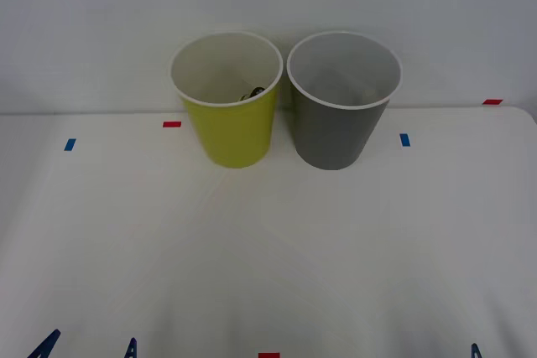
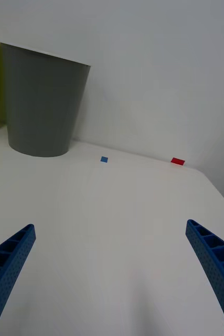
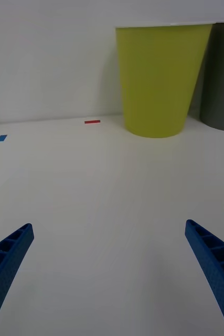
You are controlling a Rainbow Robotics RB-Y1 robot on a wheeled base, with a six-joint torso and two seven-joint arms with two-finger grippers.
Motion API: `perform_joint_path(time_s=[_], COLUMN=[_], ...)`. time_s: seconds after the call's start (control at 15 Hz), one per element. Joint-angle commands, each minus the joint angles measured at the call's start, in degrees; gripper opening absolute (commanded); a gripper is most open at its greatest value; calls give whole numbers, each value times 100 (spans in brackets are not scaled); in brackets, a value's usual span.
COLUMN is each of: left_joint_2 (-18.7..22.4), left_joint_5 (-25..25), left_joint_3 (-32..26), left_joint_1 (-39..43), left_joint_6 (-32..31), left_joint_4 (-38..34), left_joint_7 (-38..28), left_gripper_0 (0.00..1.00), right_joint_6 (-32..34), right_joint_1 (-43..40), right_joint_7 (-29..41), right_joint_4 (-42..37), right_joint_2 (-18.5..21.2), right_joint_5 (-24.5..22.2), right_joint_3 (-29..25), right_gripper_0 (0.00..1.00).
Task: Put cans in the gray bin and PET bottles in the light green bin.
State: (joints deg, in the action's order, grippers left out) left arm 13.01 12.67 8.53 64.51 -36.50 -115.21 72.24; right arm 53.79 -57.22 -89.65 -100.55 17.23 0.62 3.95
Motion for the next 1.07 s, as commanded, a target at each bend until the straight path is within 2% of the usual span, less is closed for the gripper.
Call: perform_joint_path(time_s=[0.07,1.07], left_joint_2=[0,0], left_joint_5=[-1,-1], left_joint_3=[0,0], left_joint_1=[0,0], left_joint_6=[2,2], left_joint_4=[-1,-1], left_joint_7=[0,0], left_gripper_0=[100,100], right_joint_6=[0,0], right_joint_1=[0,0], right_joint_7=[0,0], right_joint_4=[0,0], right_joint_2=[0,0], right_joint_5=[0,0], right_joint_3=[0,0], right_gripper_0=[100,100])
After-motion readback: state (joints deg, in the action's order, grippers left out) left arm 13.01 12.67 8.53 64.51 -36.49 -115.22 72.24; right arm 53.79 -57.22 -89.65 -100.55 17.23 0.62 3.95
